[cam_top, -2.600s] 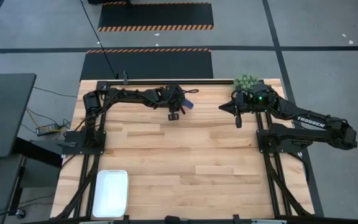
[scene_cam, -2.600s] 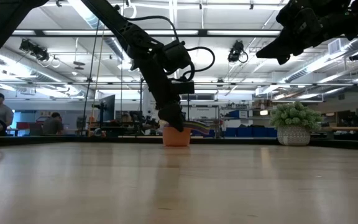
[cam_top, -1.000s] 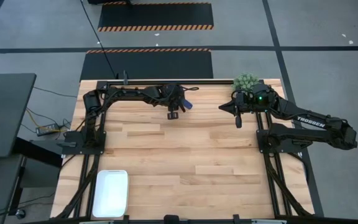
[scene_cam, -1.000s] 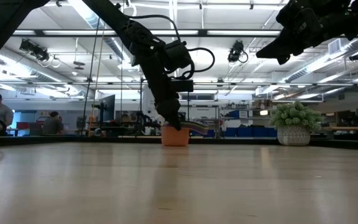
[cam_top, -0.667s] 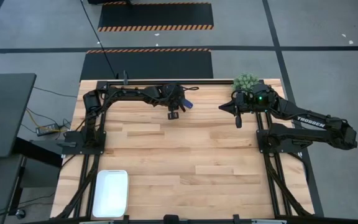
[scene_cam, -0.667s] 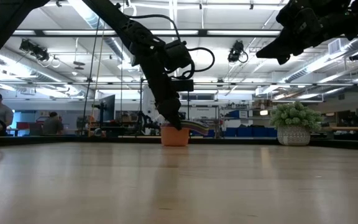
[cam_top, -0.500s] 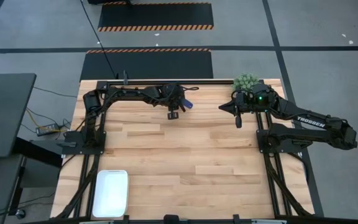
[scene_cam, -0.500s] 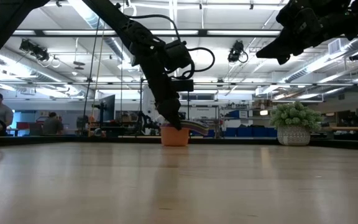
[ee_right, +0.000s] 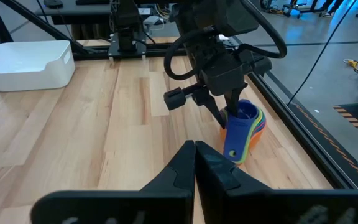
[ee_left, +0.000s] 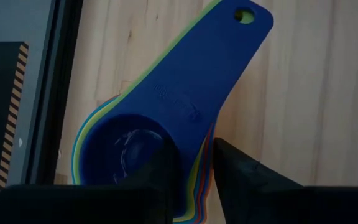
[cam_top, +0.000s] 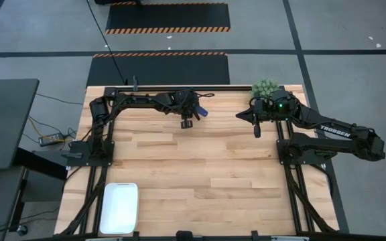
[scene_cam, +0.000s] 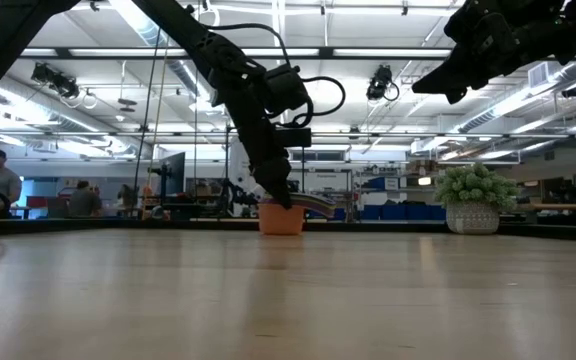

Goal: Nest measuring cups in basket
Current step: Put the stacked measuring cups into the white bin

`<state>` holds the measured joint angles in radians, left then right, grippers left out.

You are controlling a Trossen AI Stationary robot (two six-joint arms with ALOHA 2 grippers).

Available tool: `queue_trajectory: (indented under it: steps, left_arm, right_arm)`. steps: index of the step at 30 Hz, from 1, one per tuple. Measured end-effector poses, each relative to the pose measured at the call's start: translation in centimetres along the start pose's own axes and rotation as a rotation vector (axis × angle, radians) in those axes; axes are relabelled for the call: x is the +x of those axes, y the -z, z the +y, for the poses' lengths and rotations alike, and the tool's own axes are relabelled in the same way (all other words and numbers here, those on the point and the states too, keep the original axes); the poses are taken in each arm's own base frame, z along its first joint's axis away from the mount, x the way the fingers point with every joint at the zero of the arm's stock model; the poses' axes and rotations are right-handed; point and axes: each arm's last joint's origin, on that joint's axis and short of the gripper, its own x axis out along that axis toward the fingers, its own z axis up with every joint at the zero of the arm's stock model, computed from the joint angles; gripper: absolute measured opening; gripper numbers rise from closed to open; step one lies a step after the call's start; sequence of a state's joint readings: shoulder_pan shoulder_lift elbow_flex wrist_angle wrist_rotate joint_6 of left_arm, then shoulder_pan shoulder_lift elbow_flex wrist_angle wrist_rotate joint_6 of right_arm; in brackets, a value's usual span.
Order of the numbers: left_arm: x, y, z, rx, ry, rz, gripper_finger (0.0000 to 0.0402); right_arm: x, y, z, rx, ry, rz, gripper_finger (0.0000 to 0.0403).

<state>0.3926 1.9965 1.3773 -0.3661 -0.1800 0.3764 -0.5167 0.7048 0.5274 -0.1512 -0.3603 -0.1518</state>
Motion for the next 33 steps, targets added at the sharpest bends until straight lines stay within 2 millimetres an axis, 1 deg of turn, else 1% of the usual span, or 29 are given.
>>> queue_trajectory:
  steps: [9, 13, 16, 19, 23, 27, 33]
  left_arm:
    - [0.0, 0.2, 0.1, 0.012, 0.037, 0.006, 0.0094]
    - [-0.1, 0.2, 0.7, -0.014, 0.069, -0.003, 0.0102]
    - [-0.4, 0.0, 1.4, -0.029, 0.104, 0.005, 0.0123]
    - [-0.7, -0.3, 2.1, -0.037, 0.099, 0.000, 0.0151]
    - [-1.0, -0.5, 2.5, -0.048, 0.103, 0.004, 0.0186]
    - [-1.1, -0.7, 2.1, -0.088, 0.109, 0.003, 0.0218]
    - [-1.4, -1.5, 0.4, -0.073, 0.109, -0.013, 0.0254]
  right_arm:
    - [0.0, 0.0, 0.0, 0.000, 0.000, 0.000, 0.0018]
    - [0.0, 0.0, 0.0, 0.000, 0.000, 0.000, 0.0018]
    - [0.0, 0.0, 0.0, 0.000, 0.000, 0.000, 0.0018]
    - [0.0, 0.0, 0.0, 0.000, 0.000, 0.000, 0.0018]
    - [0.0, 0.0, 0.0, 0.000, 0.000, 0.000, 0.0018]
    - [0.0, 0.0, 0.0, 0.000, 0.000, 0.000, 0.0018]
    - [0.0, 0.0, 0.0, 0.000, 0.000, 0.000, 0.0018]
